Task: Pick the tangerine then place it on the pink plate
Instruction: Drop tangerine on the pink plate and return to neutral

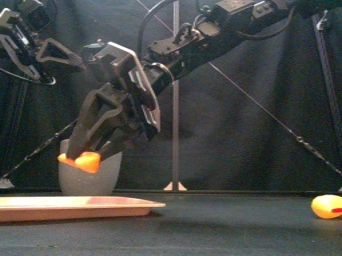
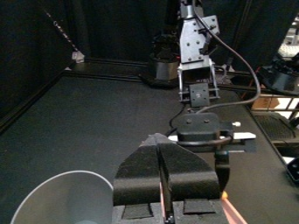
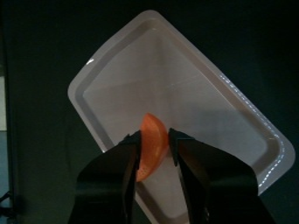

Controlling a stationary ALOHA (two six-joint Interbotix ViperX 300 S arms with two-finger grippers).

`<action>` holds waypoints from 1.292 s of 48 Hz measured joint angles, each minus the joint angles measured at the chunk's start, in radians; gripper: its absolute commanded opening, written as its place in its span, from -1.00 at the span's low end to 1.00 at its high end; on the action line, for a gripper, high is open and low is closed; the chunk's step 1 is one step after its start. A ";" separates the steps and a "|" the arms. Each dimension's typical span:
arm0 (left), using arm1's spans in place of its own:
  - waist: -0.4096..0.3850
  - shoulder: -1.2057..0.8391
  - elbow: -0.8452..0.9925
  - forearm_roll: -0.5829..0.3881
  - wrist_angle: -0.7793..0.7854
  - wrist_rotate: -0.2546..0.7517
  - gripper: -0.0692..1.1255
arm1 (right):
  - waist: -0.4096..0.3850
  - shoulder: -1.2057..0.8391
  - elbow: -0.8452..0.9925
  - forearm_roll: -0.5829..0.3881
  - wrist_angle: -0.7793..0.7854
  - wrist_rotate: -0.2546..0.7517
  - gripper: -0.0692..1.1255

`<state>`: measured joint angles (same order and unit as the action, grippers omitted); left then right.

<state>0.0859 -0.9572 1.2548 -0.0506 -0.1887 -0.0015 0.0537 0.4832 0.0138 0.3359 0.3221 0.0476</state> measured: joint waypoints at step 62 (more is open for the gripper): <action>0.015 -0.002 0.018 0.000 0.000 0.002 -0.86 | -0.057 -0.580 0.721 -0.181 -0.681 -0.011 0.60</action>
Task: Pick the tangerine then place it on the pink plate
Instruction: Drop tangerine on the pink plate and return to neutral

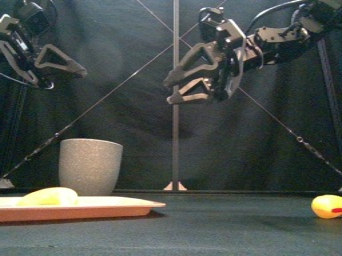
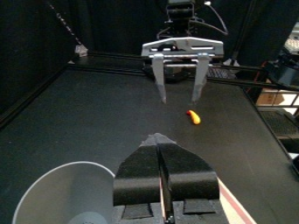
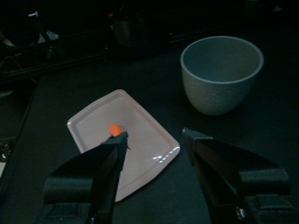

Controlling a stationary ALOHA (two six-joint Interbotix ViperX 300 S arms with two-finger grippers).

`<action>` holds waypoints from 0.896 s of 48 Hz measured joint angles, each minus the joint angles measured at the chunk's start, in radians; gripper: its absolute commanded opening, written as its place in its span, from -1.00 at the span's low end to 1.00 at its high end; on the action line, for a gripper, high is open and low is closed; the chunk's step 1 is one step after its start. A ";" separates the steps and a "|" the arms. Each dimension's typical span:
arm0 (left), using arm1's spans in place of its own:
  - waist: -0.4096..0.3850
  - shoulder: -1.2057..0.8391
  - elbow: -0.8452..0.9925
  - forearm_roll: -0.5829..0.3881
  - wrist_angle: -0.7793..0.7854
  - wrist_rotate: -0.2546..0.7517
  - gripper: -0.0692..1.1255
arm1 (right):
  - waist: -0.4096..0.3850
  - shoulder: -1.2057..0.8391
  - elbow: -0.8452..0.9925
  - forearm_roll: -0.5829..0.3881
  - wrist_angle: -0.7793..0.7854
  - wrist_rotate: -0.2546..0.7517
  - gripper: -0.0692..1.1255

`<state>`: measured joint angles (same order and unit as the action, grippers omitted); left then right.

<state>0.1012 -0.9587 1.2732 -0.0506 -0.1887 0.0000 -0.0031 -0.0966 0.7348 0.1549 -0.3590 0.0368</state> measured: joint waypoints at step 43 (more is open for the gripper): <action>0.012 -0.002 0.021 -0.025 0.002 -0.005 -0.86 | -0.075 -0.063 0.089 -0.063 -0.031 0.002 0.60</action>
<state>0.1135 -0.9603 1.2947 -0.0752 -0.1871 -0.0046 -0.0782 -0.1595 0.8237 0.0920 -0.3896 0.0383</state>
